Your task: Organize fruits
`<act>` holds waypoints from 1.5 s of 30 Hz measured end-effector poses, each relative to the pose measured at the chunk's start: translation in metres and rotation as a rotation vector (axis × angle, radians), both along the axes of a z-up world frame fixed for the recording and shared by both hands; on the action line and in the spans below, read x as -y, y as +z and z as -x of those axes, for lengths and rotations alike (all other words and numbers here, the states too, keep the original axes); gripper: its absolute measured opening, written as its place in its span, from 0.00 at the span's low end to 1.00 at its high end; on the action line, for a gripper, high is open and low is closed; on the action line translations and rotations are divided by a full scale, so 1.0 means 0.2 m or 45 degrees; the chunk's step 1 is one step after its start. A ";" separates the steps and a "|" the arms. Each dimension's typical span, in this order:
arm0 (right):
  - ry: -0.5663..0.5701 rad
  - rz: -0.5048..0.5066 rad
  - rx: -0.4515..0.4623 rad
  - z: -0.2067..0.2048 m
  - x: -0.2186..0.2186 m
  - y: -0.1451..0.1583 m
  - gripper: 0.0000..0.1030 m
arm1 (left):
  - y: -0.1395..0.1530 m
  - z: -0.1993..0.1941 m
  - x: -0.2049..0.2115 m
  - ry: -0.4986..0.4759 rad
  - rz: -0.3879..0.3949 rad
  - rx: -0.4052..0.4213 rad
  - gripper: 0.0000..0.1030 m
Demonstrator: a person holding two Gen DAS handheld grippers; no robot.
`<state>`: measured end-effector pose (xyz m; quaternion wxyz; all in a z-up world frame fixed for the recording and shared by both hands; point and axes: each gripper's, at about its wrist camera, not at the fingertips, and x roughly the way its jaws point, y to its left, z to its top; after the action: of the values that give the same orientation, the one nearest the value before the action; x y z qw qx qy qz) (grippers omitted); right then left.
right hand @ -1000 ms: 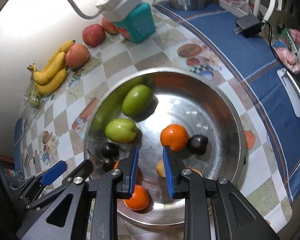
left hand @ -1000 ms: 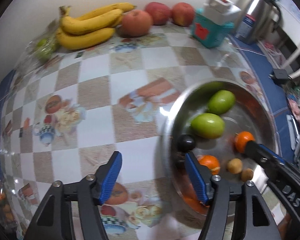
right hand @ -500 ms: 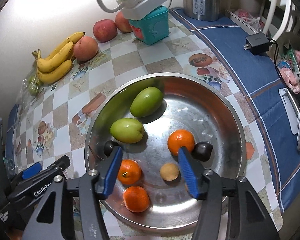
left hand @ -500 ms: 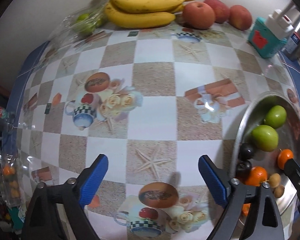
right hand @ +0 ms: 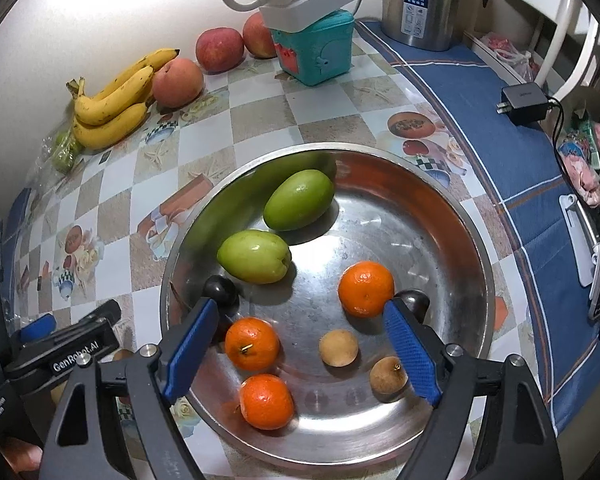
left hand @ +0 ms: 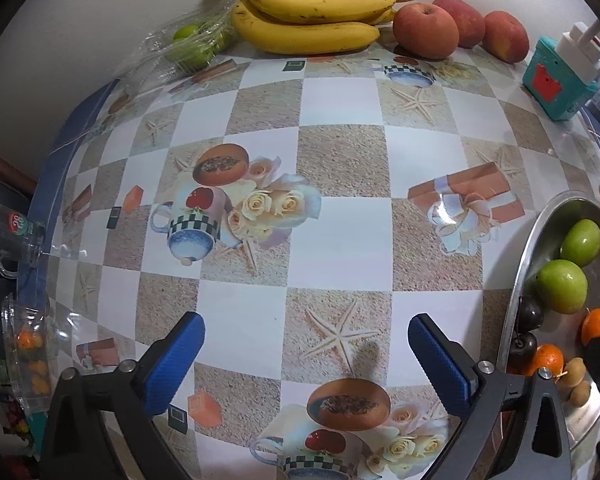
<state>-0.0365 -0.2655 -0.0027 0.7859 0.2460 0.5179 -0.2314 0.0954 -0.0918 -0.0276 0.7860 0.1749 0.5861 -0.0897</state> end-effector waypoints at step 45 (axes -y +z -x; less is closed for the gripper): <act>0.063 0.059 0.084 0.17 -0.14 0.07 0.93 | 0.13 0.21 -0.14 0.031 -0.137 0.256 1.00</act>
<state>-0.0705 -0.2365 0.0117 0.8135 0.2223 0.4923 -0.2155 0.0539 -0.0632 -0.0019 0.8313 0.2180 0.5103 -0.0306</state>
